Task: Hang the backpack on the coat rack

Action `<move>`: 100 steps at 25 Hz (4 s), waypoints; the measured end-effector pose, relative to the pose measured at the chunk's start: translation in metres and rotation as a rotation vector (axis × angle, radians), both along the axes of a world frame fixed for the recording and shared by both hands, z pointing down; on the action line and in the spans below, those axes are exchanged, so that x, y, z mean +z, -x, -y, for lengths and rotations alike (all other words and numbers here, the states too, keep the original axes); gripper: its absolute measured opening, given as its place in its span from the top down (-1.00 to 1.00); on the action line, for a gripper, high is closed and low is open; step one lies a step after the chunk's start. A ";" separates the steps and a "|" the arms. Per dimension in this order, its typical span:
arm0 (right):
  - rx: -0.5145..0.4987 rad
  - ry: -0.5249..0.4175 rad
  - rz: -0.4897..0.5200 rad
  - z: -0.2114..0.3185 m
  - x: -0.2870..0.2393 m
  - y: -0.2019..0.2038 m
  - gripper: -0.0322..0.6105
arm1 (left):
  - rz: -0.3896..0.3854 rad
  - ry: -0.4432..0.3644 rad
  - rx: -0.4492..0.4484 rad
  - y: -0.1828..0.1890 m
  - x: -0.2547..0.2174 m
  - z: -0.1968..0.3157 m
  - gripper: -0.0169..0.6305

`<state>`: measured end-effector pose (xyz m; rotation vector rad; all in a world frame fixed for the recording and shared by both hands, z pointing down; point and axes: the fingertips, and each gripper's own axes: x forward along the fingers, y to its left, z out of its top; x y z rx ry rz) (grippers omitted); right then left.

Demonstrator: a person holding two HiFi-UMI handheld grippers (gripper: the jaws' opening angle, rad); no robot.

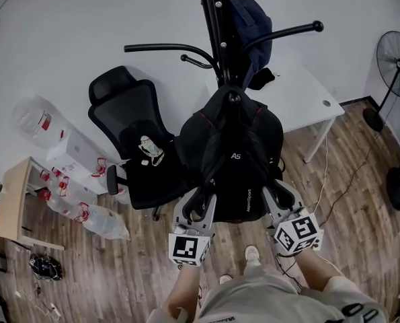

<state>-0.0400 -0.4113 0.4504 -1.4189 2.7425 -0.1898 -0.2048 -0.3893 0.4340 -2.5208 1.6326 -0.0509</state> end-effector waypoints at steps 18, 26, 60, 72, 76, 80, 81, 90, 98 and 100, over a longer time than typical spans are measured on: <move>0.147 0.079 -0.028 -0.167 0.038 -0.003 0.55 | -0.099 0.017 0.160 0.004 0.032 -0.142 0.55; 0.154 0.056 -0.032 -0.182 0.030 -0.007 0.57 | -0.128 0.010 0.164 0.002 0.033 -0.162 0.57; -0.060 0.080 0.104 -0.400 0.052 -0.182 0.78 | -0.077 0.054 -0.078 -0.167 0.043 -0.405 0.92; -0.114 0.121 0.147 -0.421 0.060 -0.170 0.78 | -0.048 0.075 -0.118 -0.161 0.037 -0.433 0.92; -0.137 0.124 0.143 -0.420 0.062 -0.155 0.78 | -0.056 0.079 -0.133 -0.146 0.044 -0.440 0.92; -0.147 0.130 0.133 -0.421 0.059 -0.137 0.78 | -0.085 0.097 -0.163 -0.121 0.049 -0.446 0.92; -0.150 0.127 0.128 -0.420 0.057 -0.131 0.78 | -0.091 0.096 -0.167 -0.115 0.049 -0.445 0.92; -0.108 0.069 0.116 -0.425 0.039 -0.086 0.78 | -0.085 0.003 -0.181 -0.071 0.024 -0.437 0.92; -0.041 0.049 0.094 -0.430 0.032 -0.067 0.83 | -0.116 0.027 -0.144 -0.038 0.039 -0.438 0.92; -0.024 0.044 0.085 -0.430 0.032 -0.064 0.84 | -0.118 0.032 -0.136 -0.036 0.041 -0.438 0.92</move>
